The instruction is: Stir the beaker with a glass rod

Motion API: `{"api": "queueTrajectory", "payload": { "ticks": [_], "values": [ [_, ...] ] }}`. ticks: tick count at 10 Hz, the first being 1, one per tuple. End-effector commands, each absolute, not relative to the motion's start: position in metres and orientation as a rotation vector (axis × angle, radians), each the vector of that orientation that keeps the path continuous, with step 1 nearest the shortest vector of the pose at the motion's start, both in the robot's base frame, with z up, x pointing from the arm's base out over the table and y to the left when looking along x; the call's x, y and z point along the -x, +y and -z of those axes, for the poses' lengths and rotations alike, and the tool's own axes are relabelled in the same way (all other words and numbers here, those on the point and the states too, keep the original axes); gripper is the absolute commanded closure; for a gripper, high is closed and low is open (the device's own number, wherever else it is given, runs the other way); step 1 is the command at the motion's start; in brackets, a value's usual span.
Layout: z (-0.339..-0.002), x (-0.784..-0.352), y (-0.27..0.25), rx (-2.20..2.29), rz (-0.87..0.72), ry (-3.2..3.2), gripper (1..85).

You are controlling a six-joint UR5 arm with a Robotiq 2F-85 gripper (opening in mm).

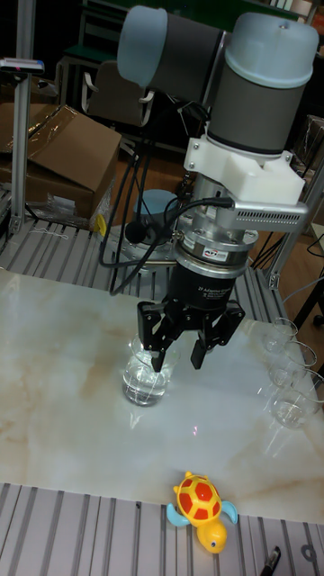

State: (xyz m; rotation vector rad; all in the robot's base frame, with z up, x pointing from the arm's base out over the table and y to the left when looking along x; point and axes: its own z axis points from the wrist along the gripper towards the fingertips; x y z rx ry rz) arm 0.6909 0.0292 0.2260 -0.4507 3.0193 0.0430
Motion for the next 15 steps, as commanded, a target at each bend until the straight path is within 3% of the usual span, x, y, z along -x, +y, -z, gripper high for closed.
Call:
{"api": "queueTrajectory", "payload": {
  "ticks": [1, 7, 12, 15],
  "values": [
    [-0.228, -0.697, 0.03, 0.433, -0.045, 2.994, 31.0],
    [-0.222, -0.722, 0.043, 0.425, -0.038, 3.043, 30.0],
    [-0.223, -0.69, 0.032, 0.418, -0.044, 3.101, 31.3],
    [-0.227, -0.662, 0.043, 0.366, -0.127, 3.193, 29.7]
  ]
}}
